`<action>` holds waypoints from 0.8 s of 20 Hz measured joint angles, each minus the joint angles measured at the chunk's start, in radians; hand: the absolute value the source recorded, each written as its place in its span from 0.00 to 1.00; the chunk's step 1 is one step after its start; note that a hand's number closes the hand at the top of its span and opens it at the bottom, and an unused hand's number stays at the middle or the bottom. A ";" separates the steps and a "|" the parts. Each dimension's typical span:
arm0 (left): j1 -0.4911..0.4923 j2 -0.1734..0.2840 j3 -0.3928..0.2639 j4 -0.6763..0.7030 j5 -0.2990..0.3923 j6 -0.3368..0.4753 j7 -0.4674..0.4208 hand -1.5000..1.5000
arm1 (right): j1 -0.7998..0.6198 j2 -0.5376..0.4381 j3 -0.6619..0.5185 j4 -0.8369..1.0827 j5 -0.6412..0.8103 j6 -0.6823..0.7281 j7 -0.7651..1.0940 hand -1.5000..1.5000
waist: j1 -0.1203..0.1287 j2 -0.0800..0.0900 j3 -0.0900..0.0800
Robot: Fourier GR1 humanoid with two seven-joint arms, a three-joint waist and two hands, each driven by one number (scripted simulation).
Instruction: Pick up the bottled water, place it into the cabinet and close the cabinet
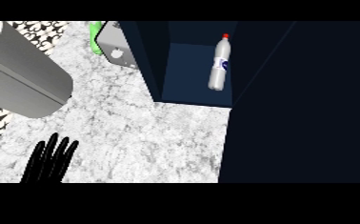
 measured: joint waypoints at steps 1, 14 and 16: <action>0.011 0.017 0.013 0.003 0.009 -0.023 -0.008 0.00 | -0.024 0.004 0.009 0.000 -0.001 -0.002 0.019 1.00 | 0.006 0.003 0.000; 0.085 0.156 0.095 -0.002 0.048 -0.183 -0.051 0.00 | -0.423 0.055 0.039 0.015 -0.023 0.035 0.276 1.00 | 0.083 0.020 -0.006; 0.087 0.166 0.104 -0.003 0.051 -0.192 -0.051 0.00 | -0.474 0.068 0.044 0.022 -0.031 0.046 0.310 1.00 | 0.093 0.024 -0.007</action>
